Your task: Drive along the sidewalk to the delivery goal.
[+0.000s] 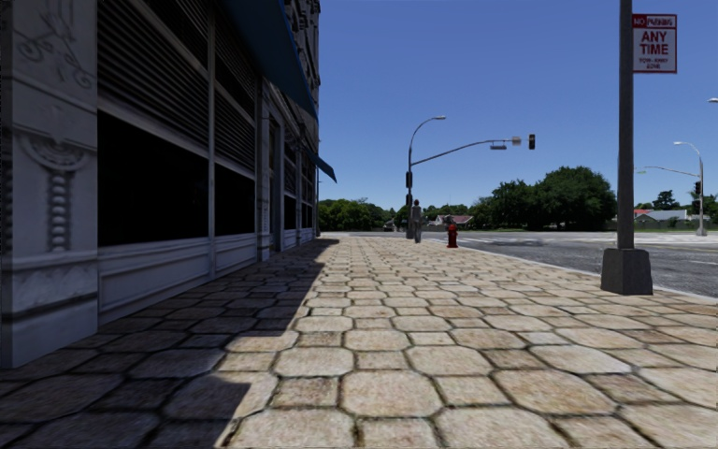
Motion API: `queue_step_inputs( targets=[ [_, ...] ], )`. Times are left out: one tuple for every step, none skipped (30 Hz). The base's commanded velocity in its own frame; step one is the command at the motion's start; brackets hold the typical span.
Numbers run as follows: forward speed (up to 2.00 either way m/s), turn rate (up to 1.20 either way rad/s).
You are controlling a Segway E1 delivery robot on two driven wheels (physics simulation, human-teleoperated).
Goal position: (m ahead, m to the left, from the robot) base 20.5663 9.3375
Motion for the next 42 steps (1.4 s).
queue_step_inputs(
  targets=[
    [2.0,0.0],
    [2.0,0.0],
    [2.0,0.0],
    [2.0,0.0],
    [2.0,0.0],
    [2.0,0.0],
    [2.0,0.0],
    [2.0,0.0],
    [2.0,0.0],
    [2.0,0.0],
    [2.0,0.0],
    [2.0,0.0],
    [2.0,0.0],
    [2.0,0.0],
    [2.0,0.0],
    [2.0,0.0],
    [2.0,0.0],
    [2.0,0.0],
    [2.0,0.0],
    [2.0,0.0],
    [2.0,0.0],
    [2.0,0.0],
    [2.0,0.0],
    [2.0,0.0],
    [2.0,0.0],
    [2.0,0.0],
    [2.0,0.0],
    [2.0,0.0],
    [2.0,0.0],
    [2.0,0.0],
    [2.0,0.0],
    [2.0,0.0],
    [2.0,0.0],
    [2.0,0.0],
    [2.0,0.0],
    [2.0,0.0],
    [2.0,0.0],
    [2.0,0.0],
    [2.0,0.0],
    [2.0,0.0],
    [2.0,0.0],
    [2.0,0.0]
  ],
)
